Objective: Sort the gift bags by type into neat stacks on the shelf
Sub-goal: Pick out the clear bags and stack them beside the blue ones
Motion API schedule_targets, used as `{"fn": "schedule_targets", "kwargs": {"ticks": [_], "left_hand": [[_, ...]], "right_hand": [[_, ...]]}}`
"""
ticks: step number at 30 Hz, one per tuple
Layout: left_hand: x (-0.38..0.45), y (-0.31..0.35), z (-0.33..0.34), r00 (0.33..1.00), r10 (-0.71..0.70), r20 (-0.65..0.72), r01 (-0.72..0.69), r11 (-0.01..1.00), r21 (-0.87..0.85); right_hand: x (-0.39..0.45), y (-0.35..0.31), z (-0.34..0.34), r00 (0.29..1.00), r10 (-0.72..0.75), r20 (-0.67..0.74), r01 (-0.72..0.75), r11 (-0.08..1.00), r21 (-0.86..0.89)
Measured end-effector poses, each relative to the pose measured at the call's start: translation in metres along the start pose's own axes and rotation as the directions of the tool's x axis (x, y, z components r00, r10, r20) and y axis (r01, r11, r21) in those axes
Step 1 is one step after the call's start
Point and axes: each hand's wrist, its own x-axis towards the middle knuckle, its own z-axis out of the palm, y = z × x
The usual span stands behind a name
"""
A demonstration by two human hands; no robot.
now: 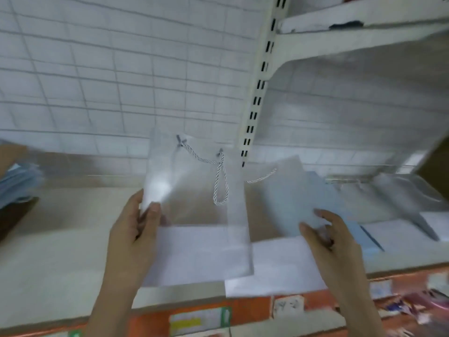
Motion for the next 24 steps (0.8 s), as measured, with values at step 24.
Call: {"fn": "schedule_targets", "kwargs": {"ticks": [24], "left_hand": [[-0.04,0.047,0.208,0.998,-0.007,0.062,0.004,0.999,0.041]], "right_hand": [[0.089,0.149,-0.146,0.994,0.074,-0.08,-0.071,0.997,0.038]]}}
